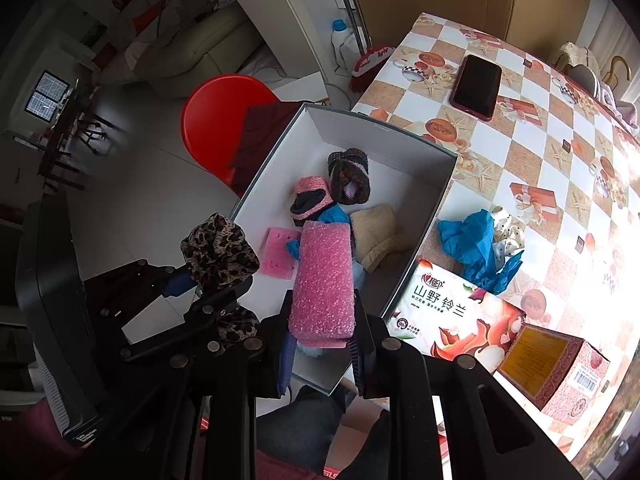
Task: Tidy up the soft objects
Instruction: 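Carry the leopard-print cloth and pink sponge over the white box with both tools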
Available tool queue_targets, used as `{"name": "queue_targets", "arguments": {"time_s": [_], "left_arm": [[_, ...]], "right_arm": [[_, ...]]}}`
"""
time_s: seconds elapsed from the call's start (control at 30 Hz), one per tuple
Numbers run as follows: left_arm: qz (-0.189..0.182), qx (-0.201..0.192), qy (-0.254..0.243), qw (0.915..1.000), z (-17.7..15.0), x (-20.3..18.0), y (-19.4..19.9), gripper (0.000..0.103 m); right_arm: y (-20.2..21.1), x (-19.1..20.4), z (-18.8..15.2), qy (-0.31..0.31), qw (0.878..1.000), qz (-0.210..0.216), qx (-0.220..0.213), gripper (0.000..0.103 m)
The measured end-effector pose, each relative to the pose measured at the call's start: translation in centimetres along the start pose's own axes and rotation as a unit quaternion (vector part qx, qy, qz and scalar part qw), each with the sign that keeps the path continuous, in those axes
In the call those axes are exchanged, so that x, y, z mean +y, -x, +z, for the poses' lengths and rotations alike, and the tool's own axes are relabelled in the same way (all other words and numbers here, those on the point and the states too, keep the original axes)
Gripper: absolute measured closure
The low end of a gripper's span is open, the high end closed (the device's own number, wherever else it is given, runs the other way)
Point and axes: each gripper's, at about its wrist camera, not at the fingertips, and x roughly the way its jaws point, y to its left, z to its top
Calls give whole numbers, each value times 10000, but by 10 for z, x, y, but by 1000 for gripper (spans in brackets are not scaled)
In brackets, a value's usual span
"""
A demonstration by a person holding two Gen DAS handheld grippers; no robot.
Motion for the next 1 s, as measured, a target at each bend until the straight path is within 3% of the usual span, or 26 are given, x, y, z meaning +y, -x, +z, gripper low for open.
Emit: {"name": "queue_targets", "arguments": {"time_s": [1.0], "left_arm": [[37, 118, -56, 9999, -7, 0, -2, 75]], "right_arm": [[-11, 10, 3, 262, 9996, 49, 128, 78]]}}
